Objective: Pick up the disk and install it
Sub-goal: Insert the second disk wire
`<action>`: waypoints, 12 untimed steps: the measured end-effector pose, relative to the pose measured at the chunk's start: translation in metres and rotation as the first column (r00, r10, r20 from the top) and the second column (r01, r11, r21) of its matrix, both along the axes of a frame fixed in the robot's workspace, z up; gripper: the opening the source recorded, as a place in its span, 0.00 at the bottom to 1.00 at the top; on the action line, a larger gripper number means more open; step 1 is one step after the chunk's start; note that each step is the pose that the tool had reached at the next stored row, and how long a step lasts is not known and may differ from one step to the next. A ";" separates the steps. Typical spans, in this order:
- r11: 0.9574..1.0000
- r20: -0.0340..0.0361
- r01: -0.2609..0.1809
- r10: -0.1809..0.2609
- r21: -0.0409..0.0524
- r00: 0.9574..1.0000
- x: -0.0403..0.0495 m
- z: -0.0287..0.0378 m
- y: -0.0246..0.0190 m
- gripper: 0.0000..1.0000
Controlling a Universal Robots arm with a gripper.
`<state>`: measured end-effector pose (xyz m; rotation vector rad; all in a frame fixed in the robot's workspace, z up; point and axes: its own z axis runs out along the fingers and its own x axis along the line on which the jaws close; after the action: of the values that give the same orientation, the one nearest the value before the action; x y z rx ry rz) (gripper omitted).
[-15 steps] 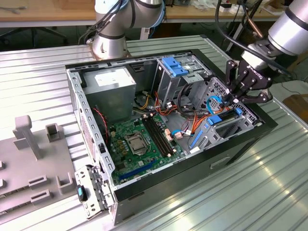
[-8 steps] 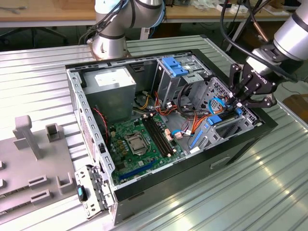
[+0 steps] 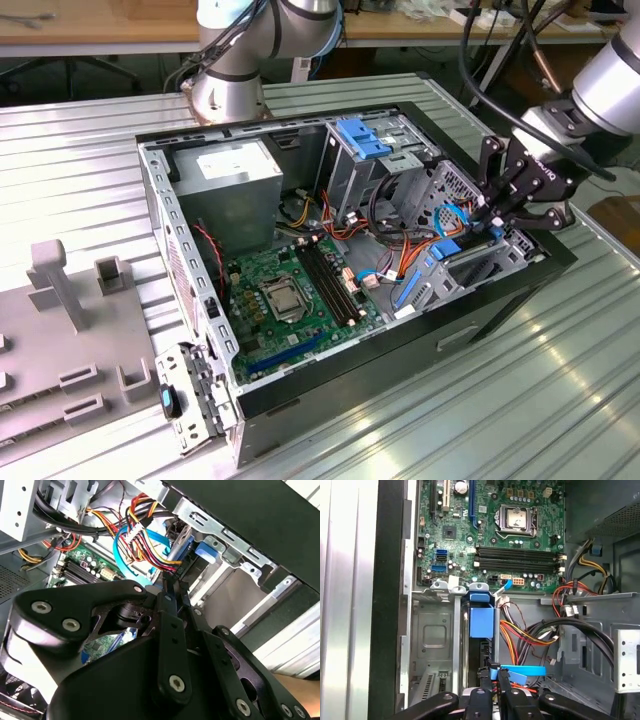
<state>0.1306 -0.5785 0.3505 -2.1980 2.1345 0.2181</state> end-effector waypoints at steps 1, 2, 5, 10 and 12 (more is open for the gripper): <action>1.000 0.000 0.000 0.000 0.007 1.000 0.0000 -0.0006 -0.0004 0.17; 1.000 0.000 0.000 0.000 0.013 1.000 0.0000 -0.0011 -0.0011 0.17; 1.000 0.000 0.000 0.000 0.019 1.000 0.0000 -0.0024 -0.0058 0.17; 1.000 0.000 -0.001 0.001 0.025 1.000 0.0000 -0.0048 -0.0059 0.17; 1.000 0.000 -0.002 0.002 0.027 1.000 0.0000 -0.0059 -0.0059 0.17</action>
<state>0.1305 -0.5844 0.3446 -2.1859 2.1161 0.2459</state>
